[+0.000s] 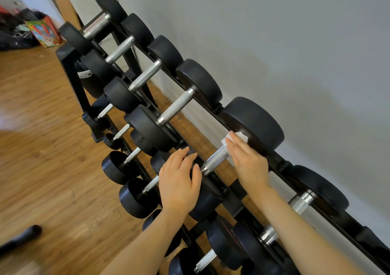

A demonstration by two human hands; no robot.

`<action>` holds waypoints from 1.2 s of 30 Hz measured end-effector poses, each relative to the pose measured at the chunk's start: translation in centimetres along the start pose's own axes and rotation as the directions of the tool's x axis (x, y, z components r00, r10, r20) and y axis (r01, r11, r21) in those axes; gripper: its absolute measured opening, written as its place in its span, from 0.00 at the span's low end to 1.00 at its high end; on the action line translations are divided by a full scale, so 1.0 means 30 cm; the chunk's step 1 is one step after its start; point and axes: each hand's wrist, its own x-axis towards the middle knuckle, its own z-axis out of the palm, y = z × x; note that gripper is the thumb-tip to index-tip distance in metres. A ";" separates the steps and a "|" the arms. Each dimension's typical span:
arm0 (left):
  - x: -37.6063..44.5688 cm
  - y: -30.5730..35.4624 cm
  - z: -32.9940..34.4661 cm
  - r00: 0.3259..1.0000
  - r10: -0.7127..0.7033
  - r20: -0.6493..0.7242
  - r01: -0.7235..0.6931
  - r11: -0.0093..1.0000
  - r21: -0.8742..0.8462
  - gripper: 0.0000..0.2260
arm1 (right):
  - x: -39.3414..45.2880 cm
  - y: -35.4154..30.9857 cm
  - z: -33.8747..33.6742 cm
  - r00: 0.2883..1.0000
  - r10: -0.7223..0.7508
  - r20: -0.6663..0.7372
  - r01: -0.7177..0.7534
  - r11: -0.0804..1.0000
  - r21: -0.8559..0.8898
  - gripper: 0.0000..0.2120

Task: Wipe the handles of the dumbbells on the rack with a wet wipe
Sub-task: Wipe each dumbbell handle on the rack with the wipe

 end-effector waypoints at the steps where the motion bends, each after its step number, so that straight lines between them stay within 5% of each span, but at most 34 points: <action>1: -0.012 -0.001 0.001 1.000 -0.005 -0.007 0.005 1.000 0.007 0.20 | -0.006 -0.016 0.005 0.999 -0.039 0.021 0.038 0.999 0.018 0.23; 7: -0.048 -0.003 0.000 1.000 -0.013 -0.012 0.013 0.999 0.029 0.20 | 0.001 0.001 -0.024 0.997 0.073 -0.001 -0.073 0.997 -0.005 0.24; 12: -0.048 -0.001 -0.001 1.000 -0.020 -0.020 0.020 1.000 0.023 0.20 | -0.002 -0.010 -0.008 0.996 -0.074 0.056 0.074 0.997 0.008 0.26; 16: -0.044 -0.004 0.006 0.999 -0.029 -0.020 0.030 0.999 0.030 0.20 | 0.028 -0.001 -0.017 0.999 0.027 0.038 -0.028 0.999 0.019 0.25; 21: -0.044 0.000 -0.002 0.999 0.001 -0.038 0.000 1.000 0.026 0.19 | 0.009 -0.057 0.020 0.987 -0.149 0.066 0.140 0.983 0.118 0.23; 26: -0.043 -0.002 -0.001 0.999 0.000 -0.037 0.001 1.000 0.014 0.19 | -0.005 -0.030 0.025 1.000 -0.001 0.015 -0.001 0.997 0.077 0.21; 31: -0.043 -0.006 0.001 0.999 0.011 -0.042 -0.011 1.000 0.008 0.19 | -0.020 -0.045 0.026 0.997 -0.080 0.020 0.079 0.995 0.065 0.22; 36: -0.041 -0.006 0.002 0.999 0.006 -0.041 -0.007 1.000 -0.003 0.19 | -0.010 -0.032 0.011 0.994 0.071 -0.078 -0.063 0.993 0.097 0.22</action>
